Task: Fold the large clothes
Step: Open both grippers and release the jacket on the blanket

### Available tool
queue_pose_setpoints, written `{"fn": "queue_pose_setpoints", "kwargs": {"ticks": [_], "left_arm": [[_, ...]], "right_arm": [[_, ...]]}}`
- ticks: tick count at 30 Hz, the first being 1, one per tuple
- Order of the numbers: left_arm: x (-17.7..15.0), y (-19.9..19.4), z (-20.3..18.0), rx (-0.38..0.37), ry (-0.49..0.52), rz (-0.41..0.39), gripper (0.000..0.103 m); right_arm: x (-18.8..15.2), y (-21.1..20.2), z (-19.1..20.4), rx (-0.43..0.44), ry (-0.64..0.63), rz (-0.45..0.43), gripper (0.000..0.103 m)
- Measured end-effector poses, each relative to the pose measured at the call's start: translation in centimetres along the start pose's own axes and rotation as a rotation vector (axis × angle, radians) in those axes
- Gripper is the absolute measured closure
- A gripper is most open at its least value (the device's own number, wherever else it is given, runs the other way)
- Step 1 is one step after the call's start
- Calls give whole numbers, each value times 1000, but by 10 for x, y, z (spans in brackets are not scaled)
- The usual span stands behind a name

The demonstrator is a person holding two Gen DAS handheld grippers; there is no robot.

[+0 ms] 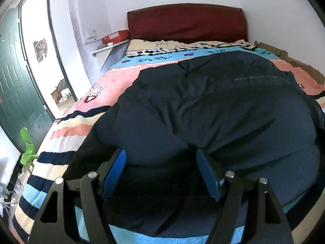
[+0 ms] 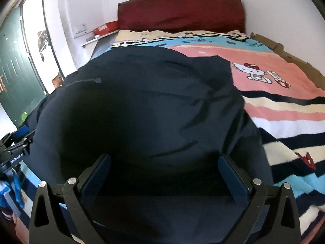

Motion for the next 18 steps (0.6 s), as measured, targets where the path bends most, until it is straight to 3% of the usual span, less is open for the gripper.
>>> {"fn": "queue_pose_setpoints", "kwargs": {"ticks": [10,18], "left_arm": [[-4,3,-1,14,9,-2,31],[-6,3,0,14,15,4,31]], "right_arm": [[-13,-14,-40,-83,65,7,1],[-9,-12,-30,-51,62,-10,1]]}}
Point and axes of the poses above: each gripper's, at about its wrist camera, not at the fingertips, and y roughly the way its jaws point, z to its left, x to its top, the point moved 9 cm from there along y, roughly the way its jaws point, and after that the axes turned 1 degree about x, right-handed, at the moved point
